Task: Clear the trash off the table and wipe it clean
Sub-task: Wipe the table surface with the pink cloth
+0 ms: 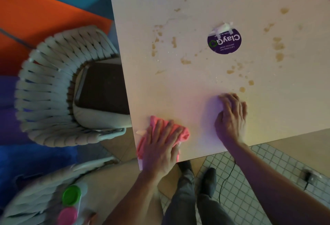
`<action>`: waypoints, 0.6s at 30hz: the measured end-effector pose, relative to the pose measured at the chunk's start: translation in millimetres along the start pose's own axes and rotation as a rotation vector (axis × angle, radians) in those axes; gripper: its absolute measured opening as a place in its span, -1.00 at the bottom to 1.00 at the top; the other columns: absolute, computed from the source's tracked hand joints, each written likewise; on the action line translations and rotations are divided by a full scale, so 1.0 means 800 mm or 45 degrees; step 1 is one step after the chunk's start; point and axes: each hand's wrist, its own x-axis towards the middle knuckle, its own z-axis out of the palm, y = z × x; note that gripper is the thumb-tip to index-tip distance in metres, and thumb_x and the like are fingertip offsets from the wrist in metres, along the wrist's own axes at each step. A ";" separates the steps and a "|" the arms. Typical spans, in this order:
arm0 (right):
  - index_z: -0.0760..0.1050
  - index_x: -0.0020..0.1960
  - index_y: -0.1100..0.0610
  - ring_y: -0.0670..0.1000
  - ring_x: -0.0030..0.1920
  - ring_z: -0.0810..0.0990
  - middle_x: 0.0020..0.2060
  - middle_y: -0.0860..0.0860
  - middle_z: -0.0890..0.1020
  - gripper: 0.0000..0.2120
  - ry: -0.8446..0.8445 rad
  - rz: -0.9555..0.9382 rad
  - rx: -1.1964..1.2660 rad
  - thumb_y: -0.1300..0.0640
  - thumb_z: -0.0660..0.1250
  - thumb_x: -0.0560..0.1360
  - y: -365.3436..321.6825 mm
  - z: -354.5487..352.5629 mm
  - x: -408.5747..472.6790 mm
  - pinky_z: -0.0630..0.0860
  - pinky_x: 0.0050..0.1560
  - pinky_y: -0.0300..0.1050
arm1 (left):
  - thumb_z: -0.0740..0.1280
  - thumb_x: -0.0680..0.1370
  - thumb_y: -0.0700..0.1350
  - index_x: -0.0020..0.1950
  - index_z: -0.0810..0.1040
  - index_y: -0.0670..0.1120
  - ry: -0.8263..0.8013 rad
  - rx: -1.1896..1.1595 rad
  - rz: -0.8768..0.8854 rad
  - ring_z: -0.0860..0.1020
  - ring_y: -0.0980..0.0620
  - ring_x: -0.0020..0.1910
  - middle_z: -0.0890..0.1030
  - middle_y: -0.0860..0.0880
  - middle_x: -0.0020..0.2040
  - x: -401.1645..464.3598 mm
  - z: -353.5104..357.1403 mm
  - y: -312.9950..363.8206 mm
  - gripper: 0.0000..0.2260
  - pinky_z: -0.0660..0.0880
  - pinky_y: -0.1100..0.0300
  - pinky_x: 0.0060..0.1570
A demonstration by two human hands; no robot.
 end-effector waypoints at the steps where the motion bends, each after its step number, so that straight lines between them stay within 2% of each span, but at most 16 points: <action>1: 0.46 0.39 0.14 0.16 0.53 0.26 0.40 0.11 0.45 -0.45 -0.007 -0.017 0.012 0.26 0.08 0.42 -0.006 0.002 0.003 0.13 0.51 0.27 | 0.10 0.70 0.14 0.59 0.27 0.16 -0.004 0.018 -0.032 0.03 -0.19 0.64 0.17 0.02 0.64 0.004 0.001 -0.010 -0.56 0.15 -0.26 0.52; 5: 0.46 0.39 0.11 0.14 0.55 0.23 0.40 0.09 0.44 -0.46 0.003 -0.086 0.066 0.27 0.05 0.45 -0.030 0.013 0.038 0.08 0.55 0.23 | 0.10 0.67 0.11 0.59 0.27 0.15 0.019 0.039 -0.245 0.06 -0.18 0.64 0.17 0.00 0.64 0.040 -0.002 -0.031 -0.53 0.09 -0.25 0.55; 8: 0.49 0.36 0.13 0.17 0.52 0.28 0.37 0.11 0.47 -0.49 0.032 -0.126 0.075 0.25 0.04 0.47 -0.043 0.028 0.075 0.15 0.51 0.24 | 0.11 0.64 0.10 0.55 0.33 0.16 0.037 0.054 -0.421 0.13 -0.14 0.62 0.24 0.02 0.62 0.077 -0.007 -0.044 -0.54 0.07 -0.20 0.55; 12: 0.48 0.35 0.14 0.20 0.48 0.32 0.35 0.13 0.48 -0.53 0.072 -0.122 0.091 0.25 0.07 0.49 -0.045 0.048 0.134 0.26 0.42 0.29 | 0.13 0.62 0.08 0.51 0.38 0.12 0.136 0.032 -0.615 0.22 -0.23 0.57 0.32 -0.02 0.58 0.135 -0.009 -0.061 -0.56 0.10 -0.21 0.54; 18: 0.49 0.34 0.14 0.20 0.44 0.38 0.32 0.12 0.49 -0.59 0.137 -0.077 0.067 0.21 0.14 0.52 -0.036 0.074 0.226 0.28 0.40 0.28 | 0.16 0.64 0.10 0.47 0.41 0.08 0.250 0.031 -0.777 0.28 -0.21 0.53 0.37 -0.02 0.55 0.208 -0.004 -0.085 -0.61 0.15 -0.21 0.50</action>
